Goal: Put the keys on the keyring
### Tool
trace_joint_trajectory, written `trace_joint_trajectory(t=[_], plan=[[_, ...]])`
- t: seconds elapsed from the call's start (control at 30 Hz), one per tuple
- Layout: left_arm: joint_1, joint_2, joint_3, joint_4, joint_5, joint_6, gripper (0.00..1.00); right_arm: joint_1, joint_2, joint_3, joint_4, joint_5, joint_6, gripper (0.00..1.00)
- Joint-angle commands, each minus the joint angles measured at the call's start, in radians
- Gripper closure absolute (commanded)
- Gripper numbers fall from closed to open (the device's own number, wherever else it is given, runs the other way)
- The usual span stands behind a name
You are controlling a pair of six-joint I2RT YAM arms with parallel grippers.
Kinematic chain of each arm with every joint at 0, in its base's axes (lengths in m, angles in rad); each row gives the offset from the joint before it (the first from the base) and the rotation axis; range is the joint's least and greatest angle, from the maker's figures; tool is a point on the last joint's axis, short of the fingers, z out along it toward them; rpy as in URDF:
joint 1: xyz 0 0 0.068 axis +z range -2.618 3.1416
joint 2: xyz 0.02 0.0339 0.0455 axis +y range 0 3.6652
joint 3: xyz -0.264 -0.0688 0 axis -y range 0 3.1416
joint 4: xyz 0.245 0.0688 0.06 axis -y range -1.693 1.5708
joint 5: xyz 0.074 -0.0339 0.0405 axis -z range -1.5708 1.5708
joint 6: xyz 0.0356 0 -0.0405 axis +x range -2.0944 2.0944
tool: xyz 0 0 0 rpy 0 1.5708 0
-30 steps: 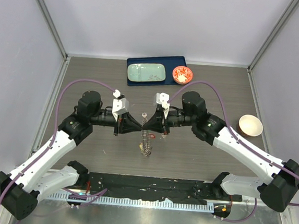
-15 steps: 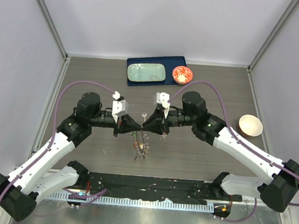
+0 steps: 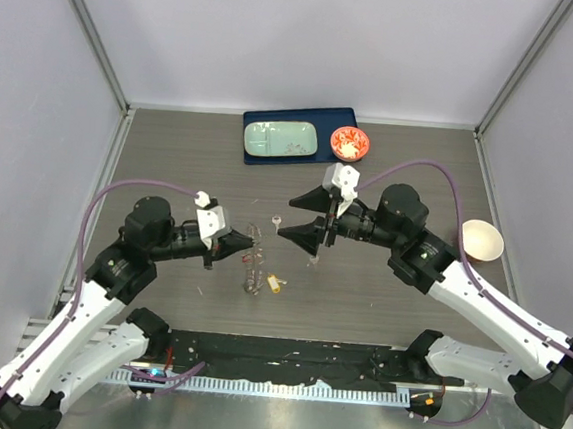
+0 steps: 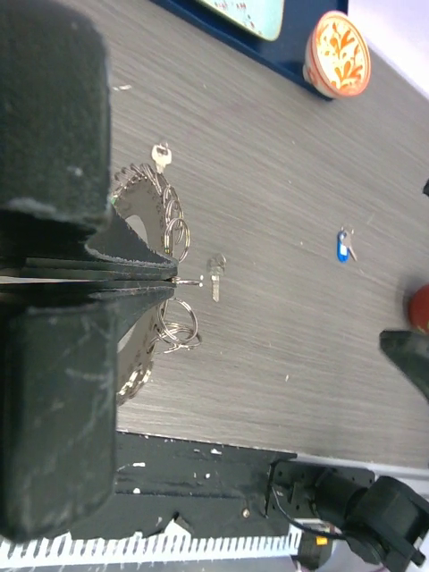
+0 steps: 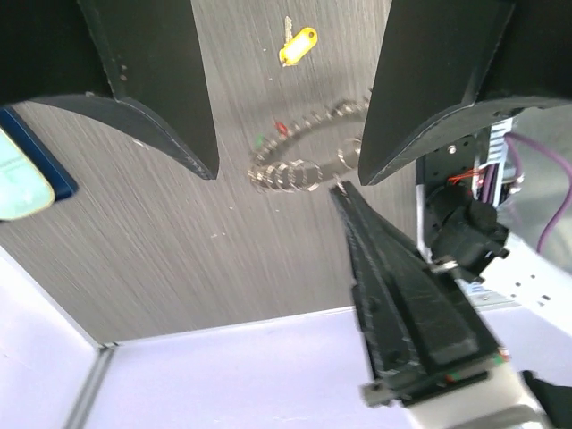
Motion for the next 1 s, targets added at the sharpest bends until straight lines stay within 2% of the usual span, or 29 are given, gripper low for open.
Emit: trace_joint_trajectory(t=[0.0,0.13,0.23,0.4,0.47,0.63,0.73,0.97], plan=[[-0.003,-0.082,-0.015,-0.028,-0.089,0.047,1.00,0.005,-0.021,-0.042,0.085,0.152,0.044,0.30],[-0.003,-0.162,-0.047,-0.060,-0.133,0.047,1.00,0.005,0.006,-0.056,0.075,0.172,0.057,0.28],[-0.003,-0.195,-0.091,-0.016,-0.147,0.018,1.00,0.005,0.036,-0.071,0.087,0.122,0.060,0.29],[-0.003,-0.234,-0.134,0.073,-0.178,-0.101,1.00,0.005,0.082,-0.129,0.212,0.063,0.093,0.29],[-0.003,-0.251,-0.140,0.058,-0.193,-0.109,1.00,0.004,0.100,-0.149,0.281,0.063,0.119,0.29],[-0.003,-0.294,-0.150,0.003,-0.251,-0.097,1.00,0.013,0.151,-0.154,0.289,0.088,0.141,0.30],[-0.003,-0.326,-0.153,-0.014,-0.287,-0.083,1.00,0.024,0.175,-0.140,0.247,0.134,0.149,0.31],[-0.003,-0.367,-0.154,-0.060,-0.347,-0.051,1.00,0.089,0.263,-0.083,-0.020,0.365,0.155,0.33]])
